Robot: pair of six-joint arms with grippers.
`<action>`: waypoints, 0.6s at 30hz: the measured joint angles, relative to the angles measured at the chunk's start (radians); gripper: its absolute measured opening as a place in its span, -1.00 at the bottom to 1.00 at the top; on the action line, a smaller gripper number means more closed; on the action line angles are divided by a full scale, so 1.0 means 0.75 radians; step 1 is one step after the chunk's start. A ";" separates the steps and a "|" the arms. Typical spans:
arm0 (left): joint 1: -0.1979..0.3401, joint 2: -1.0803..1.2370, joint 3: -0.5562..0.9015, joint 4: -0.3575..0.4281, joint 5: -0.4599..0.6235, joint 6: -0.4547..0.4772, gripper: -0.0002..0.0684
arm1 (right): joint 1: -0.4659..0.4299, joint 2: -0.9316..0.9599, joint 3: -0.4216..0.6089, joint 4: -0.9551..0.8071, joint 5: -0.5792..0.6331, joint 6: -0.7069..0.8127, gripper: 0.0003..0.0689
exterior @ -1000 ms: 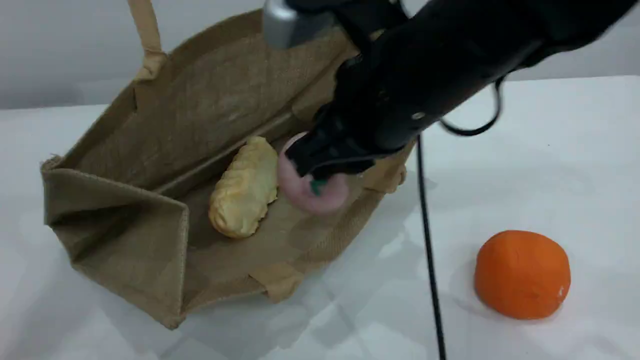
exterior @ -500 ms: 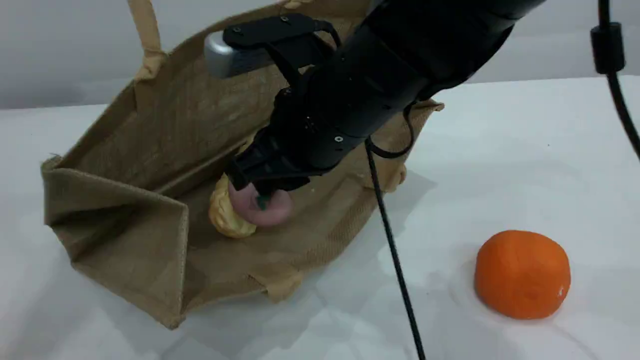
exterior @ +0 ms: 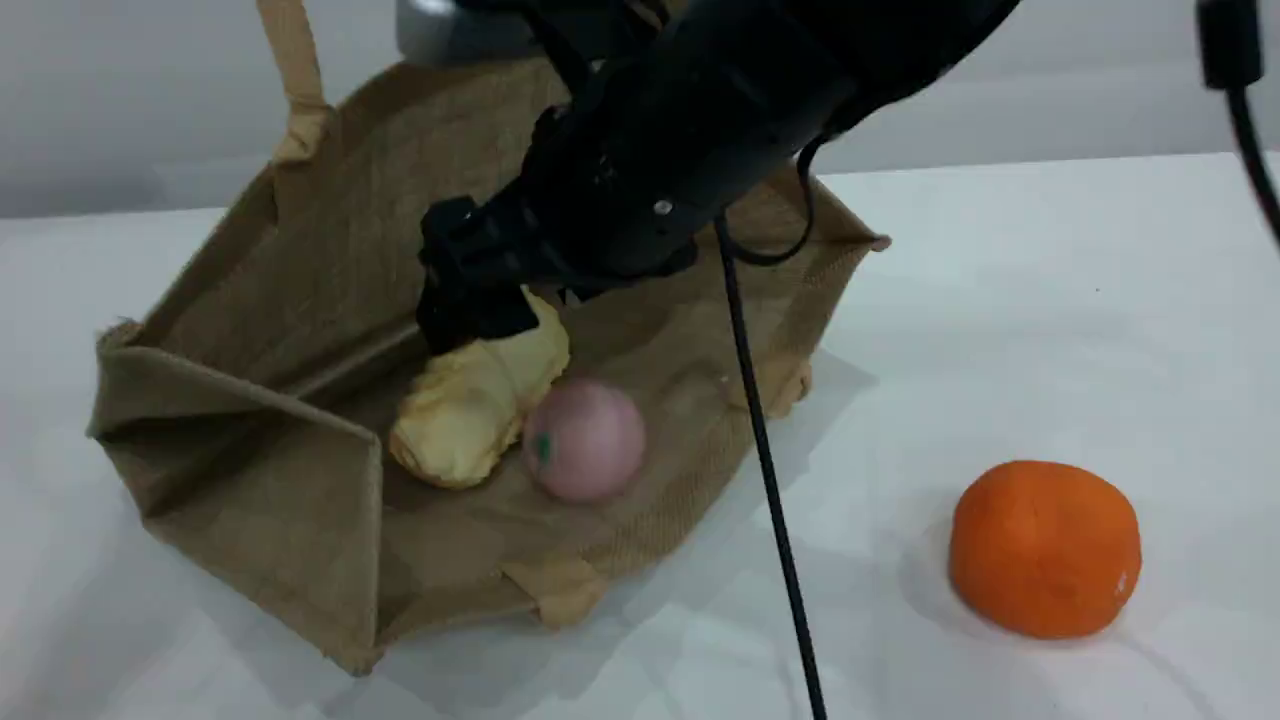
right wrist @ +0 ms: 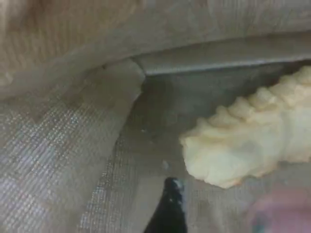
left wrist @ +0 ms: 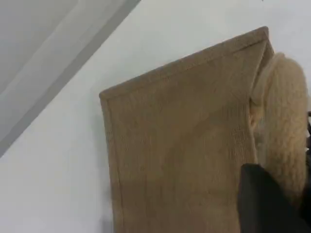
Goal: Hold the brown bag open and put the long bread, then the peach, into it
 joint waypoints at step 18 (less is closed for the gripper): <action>0.000 0.000 0.000 0.000 0.000 -0.005 -0.75 | -0.574 -0.421 0.000 -0.624 0.411 0.494 0.72</action>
